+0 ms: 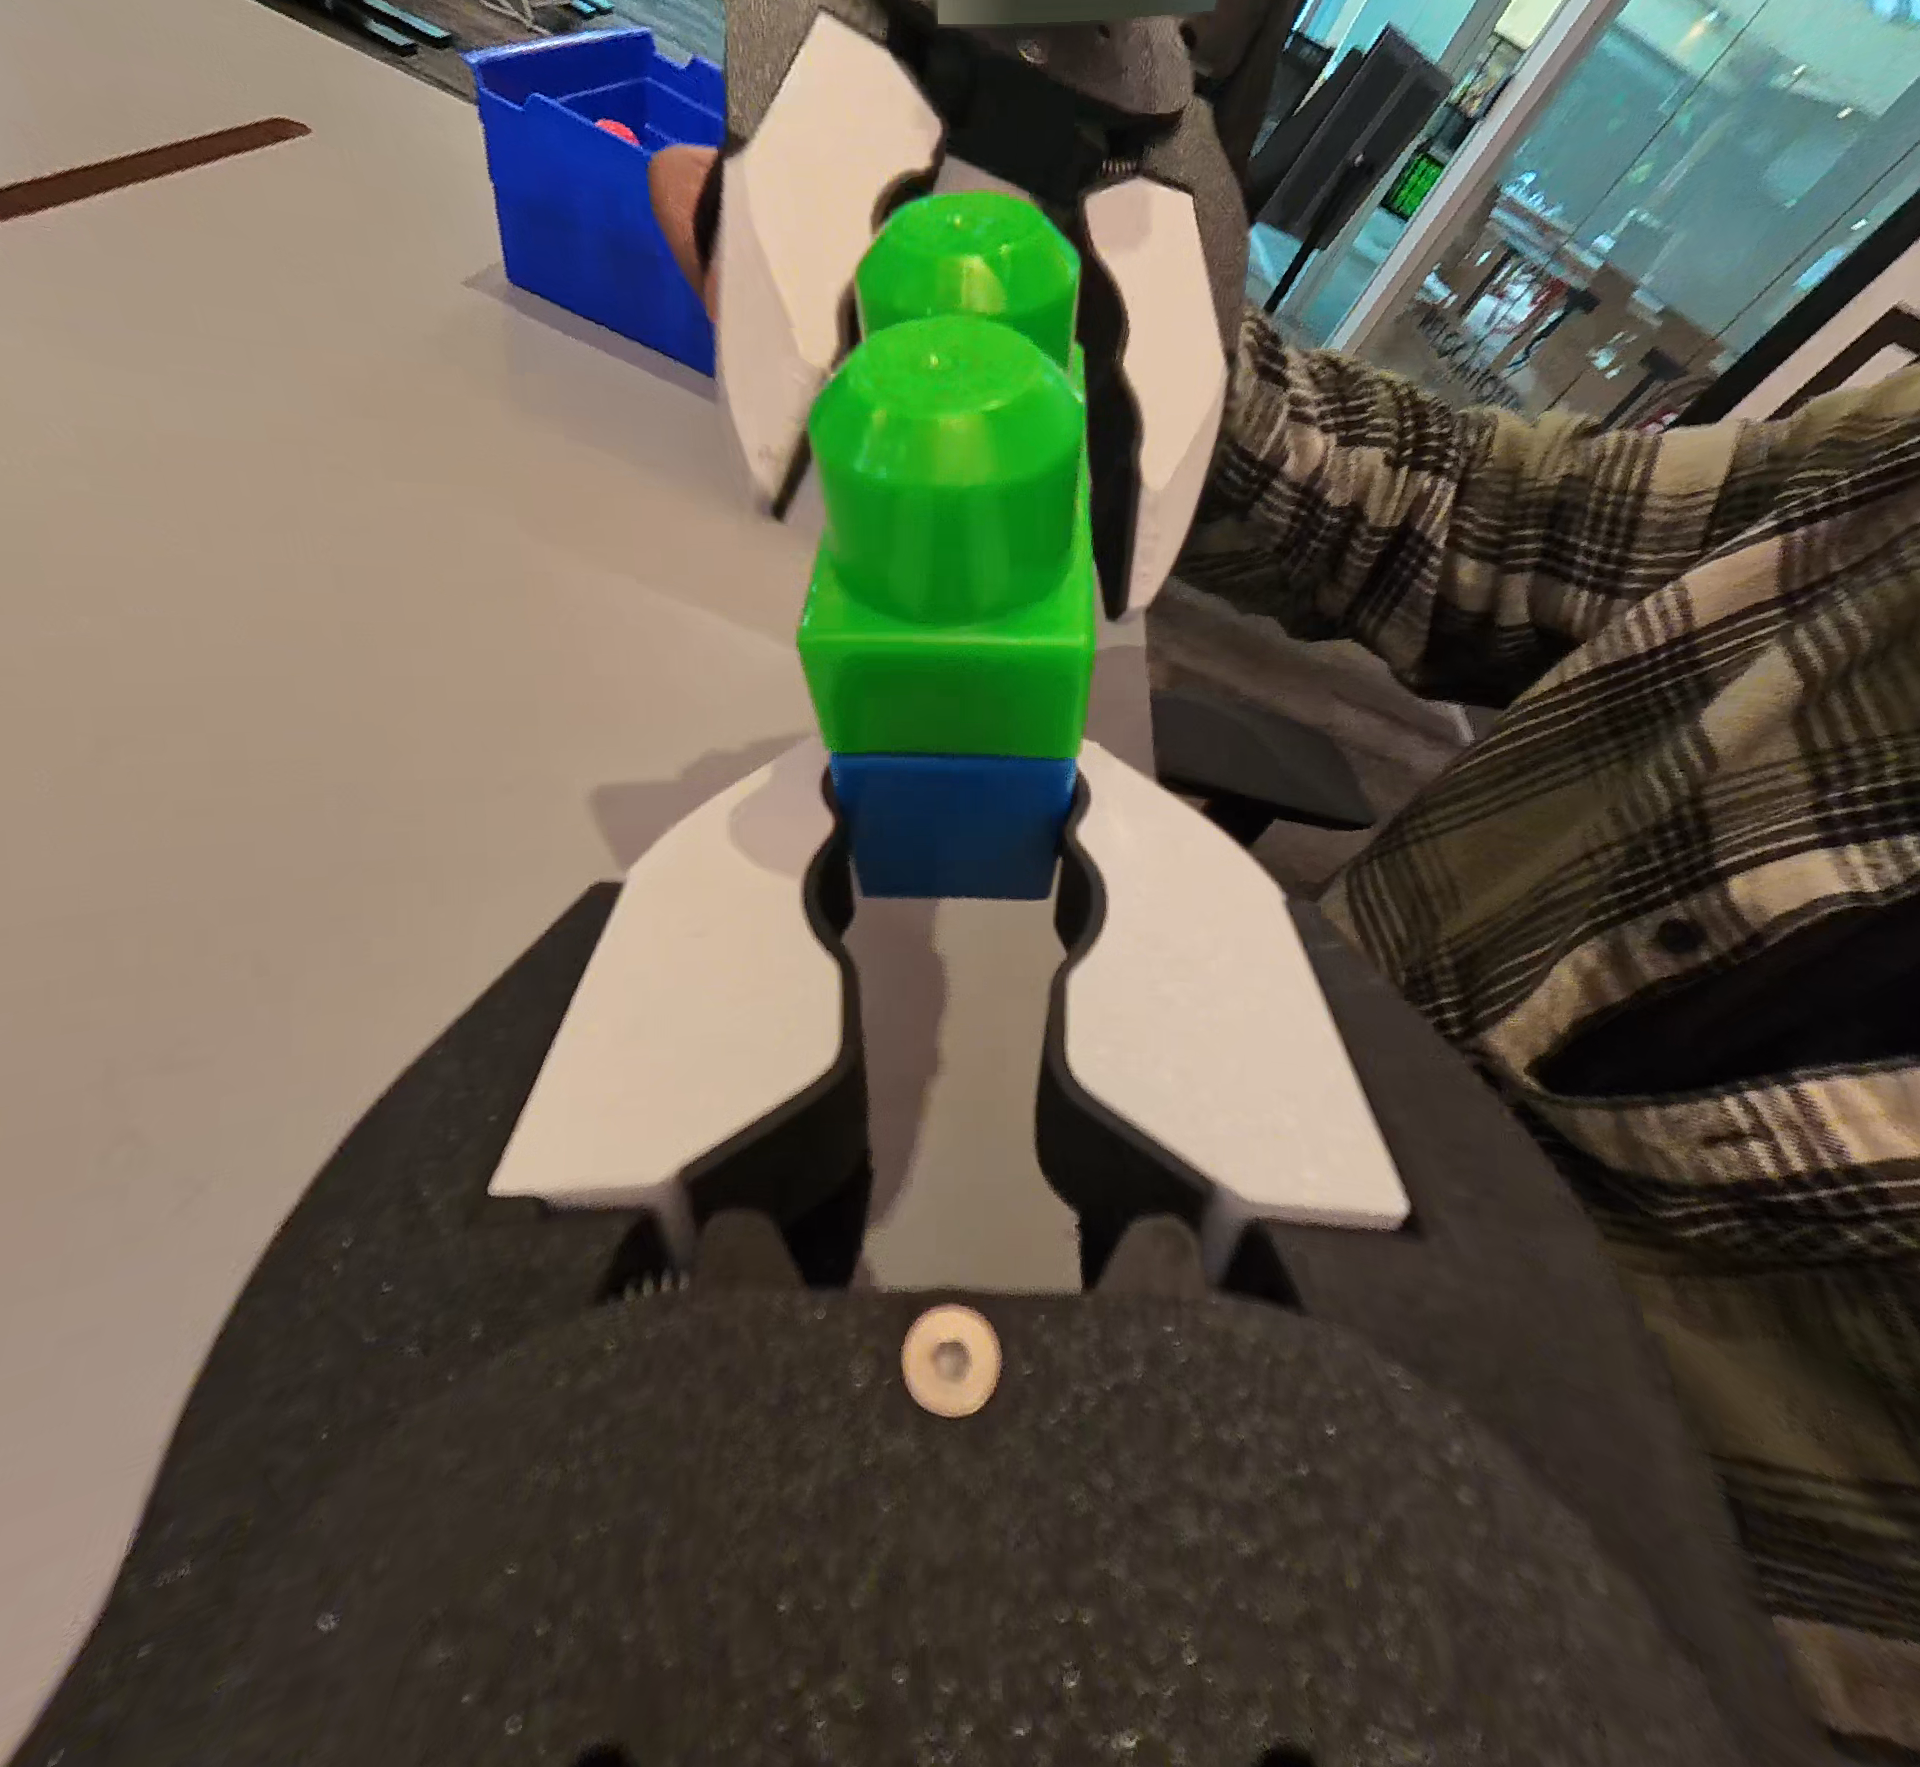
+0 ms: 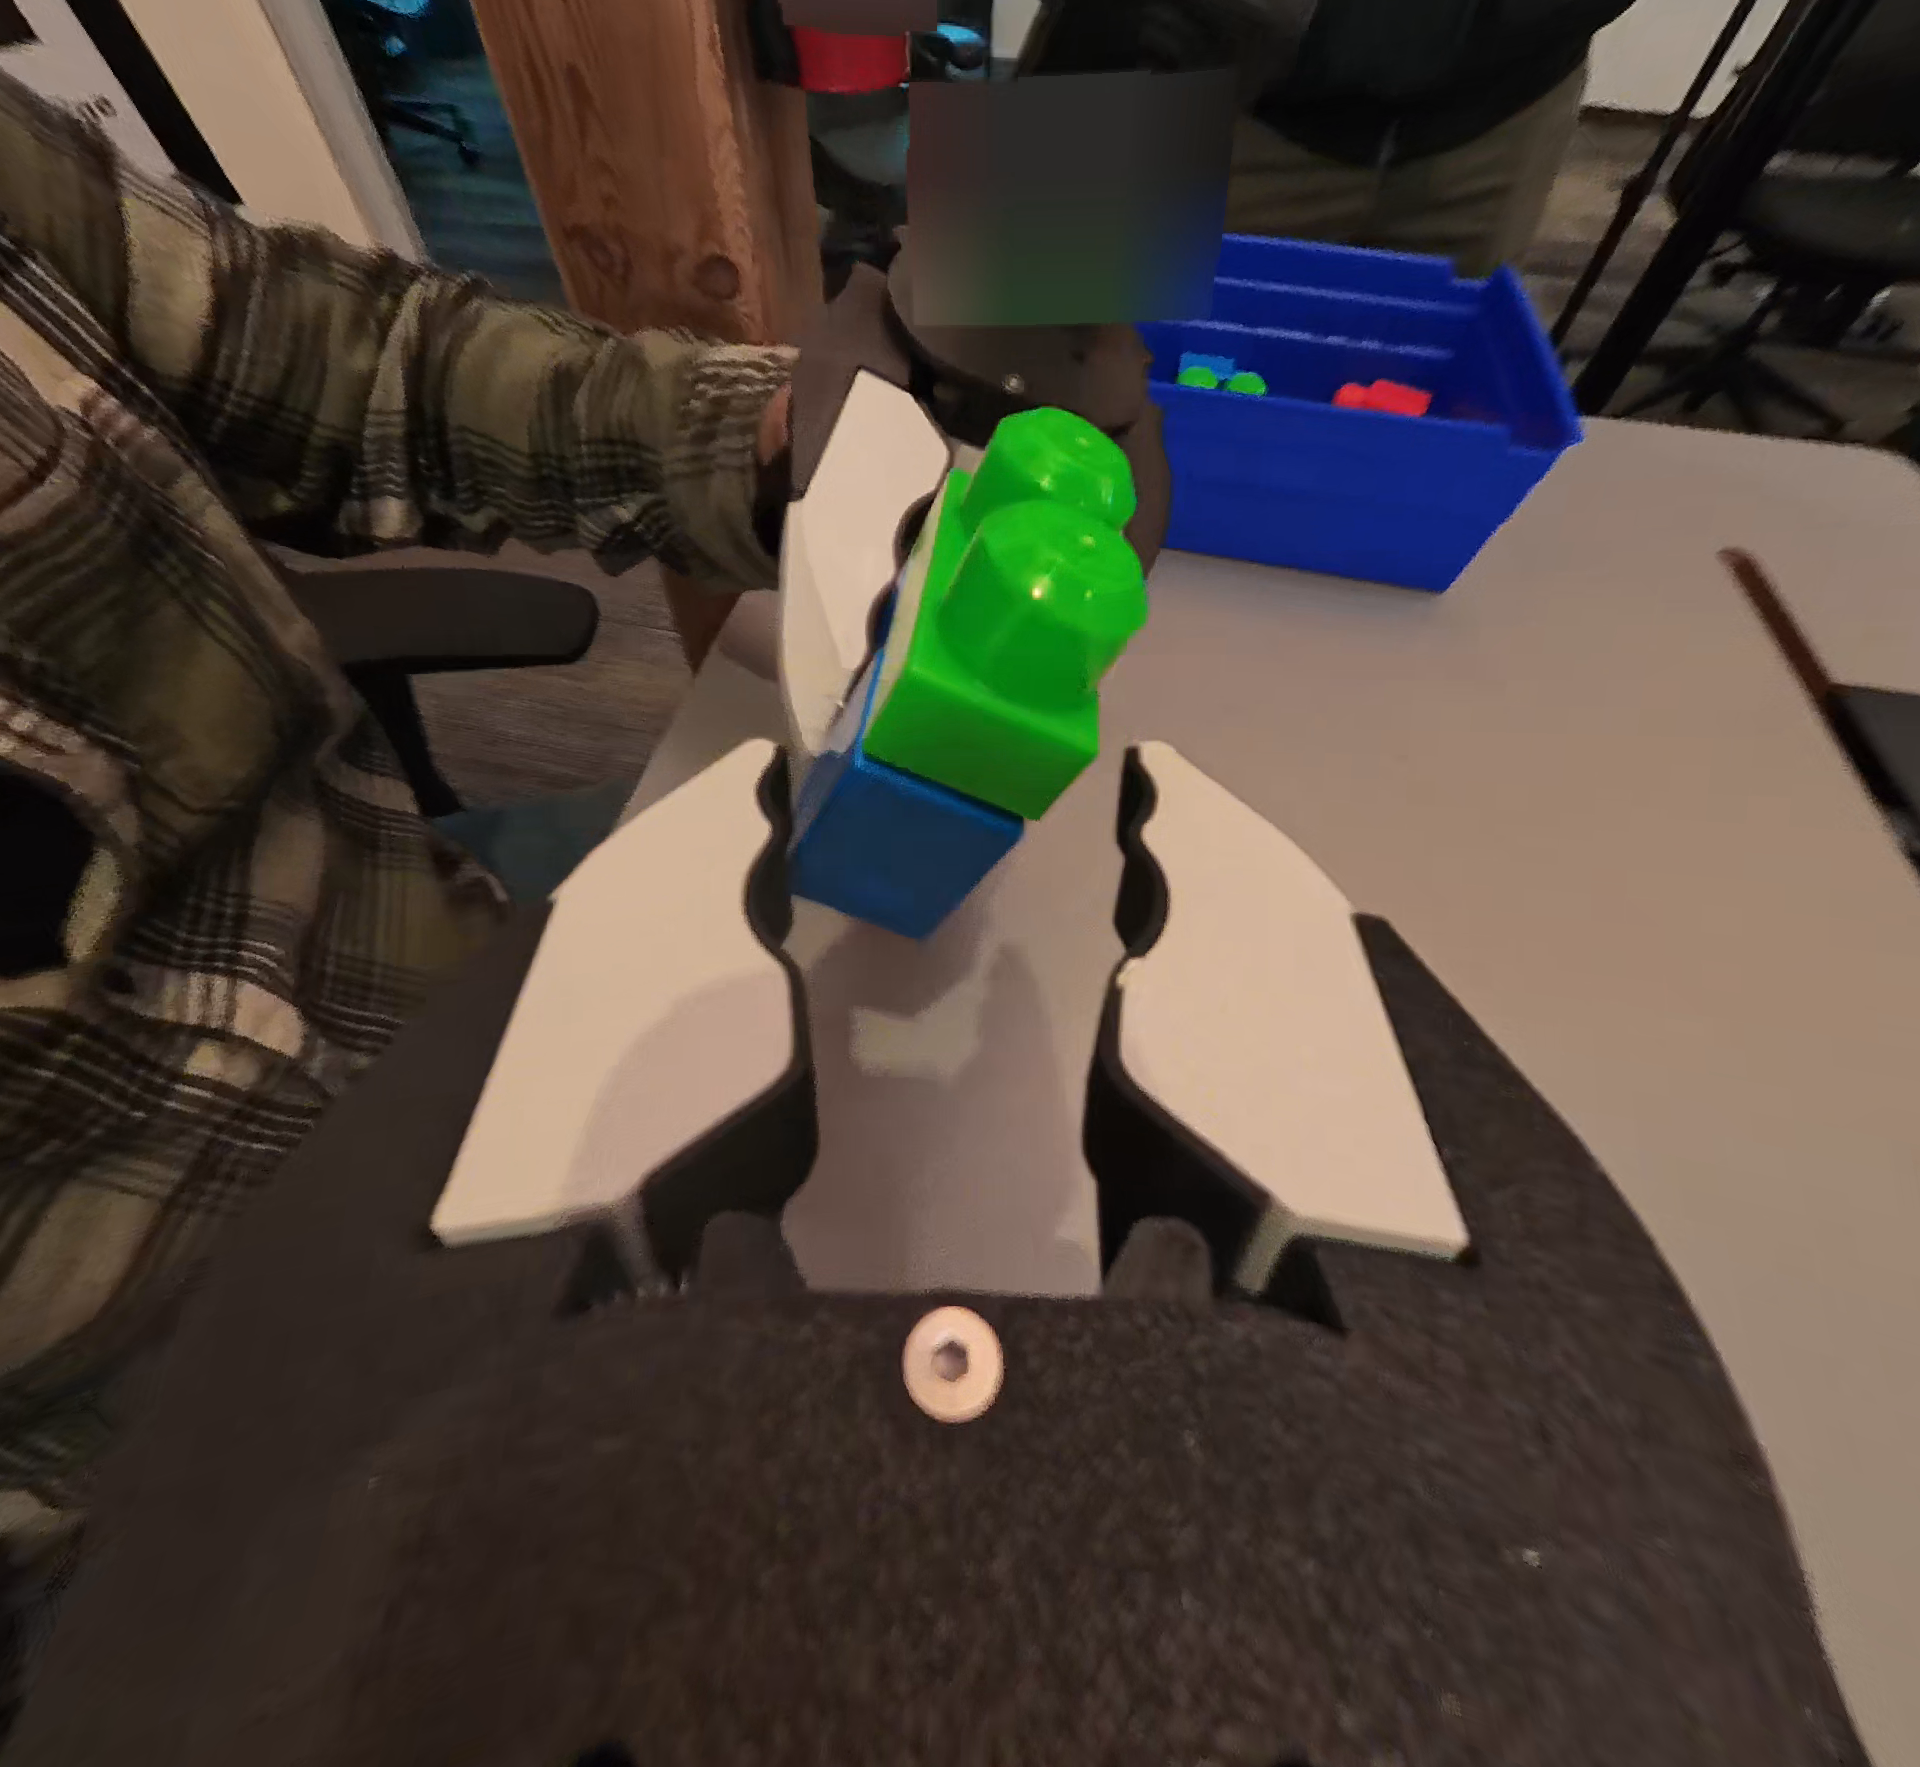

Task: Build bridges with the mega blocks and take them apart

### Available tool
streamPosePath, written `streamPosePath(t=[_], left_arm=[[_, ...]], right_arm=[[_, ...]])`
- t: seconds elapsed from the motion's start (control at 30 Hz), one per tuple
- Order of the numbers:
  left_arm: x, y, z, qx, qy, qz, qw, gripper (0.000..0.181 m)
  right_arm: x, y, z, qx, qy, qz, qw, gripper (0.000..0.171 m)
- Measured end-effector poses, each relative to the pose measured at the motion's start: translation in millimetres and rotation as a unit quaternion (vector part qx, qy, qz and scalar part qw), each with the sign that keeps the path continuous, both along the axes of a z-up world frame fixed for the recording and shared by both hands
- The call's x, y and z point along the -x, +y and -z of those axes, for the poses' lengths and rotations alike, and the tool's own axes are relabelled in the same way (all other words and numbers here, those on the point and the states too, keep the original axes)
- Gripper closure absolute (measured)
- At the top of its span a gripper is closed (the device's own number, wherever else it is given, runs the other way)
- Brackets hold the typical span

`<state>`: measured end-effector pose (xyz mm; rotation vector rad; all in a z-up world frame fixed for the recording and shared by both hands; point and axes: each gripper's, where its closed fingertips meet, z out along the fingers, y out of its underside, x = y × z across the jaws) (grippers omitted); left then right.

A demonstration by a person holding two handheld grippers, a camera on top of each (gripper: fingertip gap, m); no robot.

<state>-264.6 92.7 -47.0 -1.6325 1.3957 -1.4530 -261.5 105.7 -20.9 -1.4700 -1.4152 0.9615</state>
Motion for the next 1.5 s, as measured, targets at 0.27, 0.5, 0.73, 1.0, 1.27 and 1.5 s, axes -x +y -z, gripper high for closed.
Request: streamPosePath(t=[0.27,0.5,0.73,1.0,1.27,1.5], left_arm=[[2,-6,-23,0.170,-0.031,0.030,0.984,0.146],[-3,-11,-24,0.224,-0.016,0.046,0.973,0.146],[-4,-19,-22,0.243,0.006,0.063,0.968,0.145],[-3,-20,-29,0.256,0.004,0.067,0.964,0.145],[-2,-28,-23,0.263,0.016,0.076,0.962,0.146],[-1,-39,-34,0.274,-0.006,0.110,0.956,0.140]], right_arm=[[-9,3,-19,-0.227,-0.062,0.012,0.972,0.064],[3,1,-23,-0.256,-0.089,-0.016,0.962,0.064],[6,0,-15,-0.256,-0.085,-0.034,0.962,0.071],[3,1,-19,-0.256,-0.077,-0.029,0.963,0.078],[2,-4,-13,-0.245,-0.093,-0.025,0.965,0.081],[-2,-12,-21,-0.322,-0.065,-0.026,0.944,0.080]])
